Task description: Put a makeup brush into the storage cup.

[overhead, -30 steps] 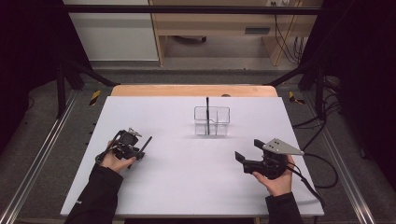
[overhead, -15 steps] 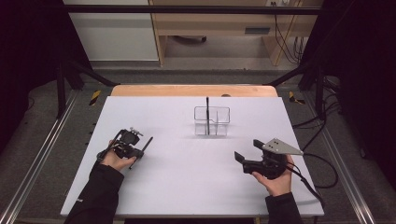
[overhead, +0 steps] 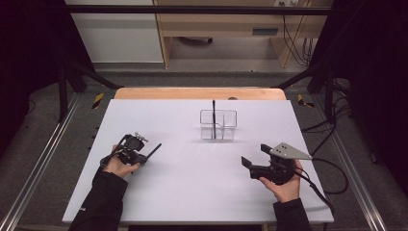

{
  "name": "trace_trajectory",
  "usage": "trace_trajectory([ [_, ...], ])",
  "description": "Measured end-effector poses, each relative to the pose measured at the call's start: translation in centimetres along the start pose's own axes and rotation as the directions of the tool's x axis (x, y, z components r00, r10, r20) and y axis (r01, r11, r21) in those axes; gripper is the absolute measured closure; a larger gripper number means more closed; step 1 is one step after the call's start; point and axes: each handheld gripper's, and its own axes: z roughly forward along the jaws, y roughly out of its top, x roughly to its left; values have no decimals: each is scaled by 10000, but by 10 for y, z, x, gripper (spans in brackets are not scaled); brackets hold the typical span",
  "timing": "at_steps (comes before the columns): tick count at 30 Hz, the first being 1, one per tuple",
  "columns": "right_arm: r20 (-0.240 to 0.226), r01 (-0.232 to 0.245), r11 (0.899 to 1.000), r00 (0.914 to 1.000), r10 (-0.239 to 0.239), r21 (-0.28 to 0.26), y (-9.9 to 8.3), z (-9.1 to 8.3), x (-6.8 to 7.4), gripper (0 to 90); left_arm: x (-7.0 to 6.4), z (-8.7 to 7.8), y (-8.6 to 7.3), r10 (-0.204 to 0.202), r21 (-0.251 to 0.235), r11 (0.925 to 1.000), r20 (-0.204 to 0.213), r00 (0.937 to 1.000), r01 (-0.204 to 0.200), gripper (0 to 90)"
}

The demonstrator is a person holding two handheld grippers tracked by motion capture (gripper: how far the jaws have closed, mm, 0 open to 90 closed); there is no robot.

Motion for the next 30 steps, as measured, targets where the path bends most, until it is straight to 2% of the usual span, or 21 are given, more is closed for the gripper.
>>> trace_trajectory([
  [6,-2,8,10000,10000,-8,-1,0,1,0,134,-1,-2,-3,278,-56,9996,17,9996,-278,835],
  [10,-8,61,9999,10000,-61,95,-1,2,1,134,-4,-11,-5,375,-600,9975,-33,9993,-376,835],
  [12,-19,48,10000,10000,-48,80,-1,3,2,135,-5,-13,-5,410,-706,9967,-19,9992,-411,834],
  [15,-63,140,9998,9999,-139,104,0,2,3,134,-10,-20,-6,557,-1103,9924,122,9984,-540,835],
  [24,-87,227,9996,9997,-225,148,0,2,4,134,-18,-30,-8,745,-1741,9825,400,9964,-664,835],
  [27,-117,253,9995,9996,-251,176,1,2,5,134,-25,-36,-8,924,-2020,9763,614,9938,-782,835],
  [30,-157,322,9992,9994,-318,220,1,3,6,136,-32,-39,-7,1083,-2138,9725,644,9920,-923,835],
])
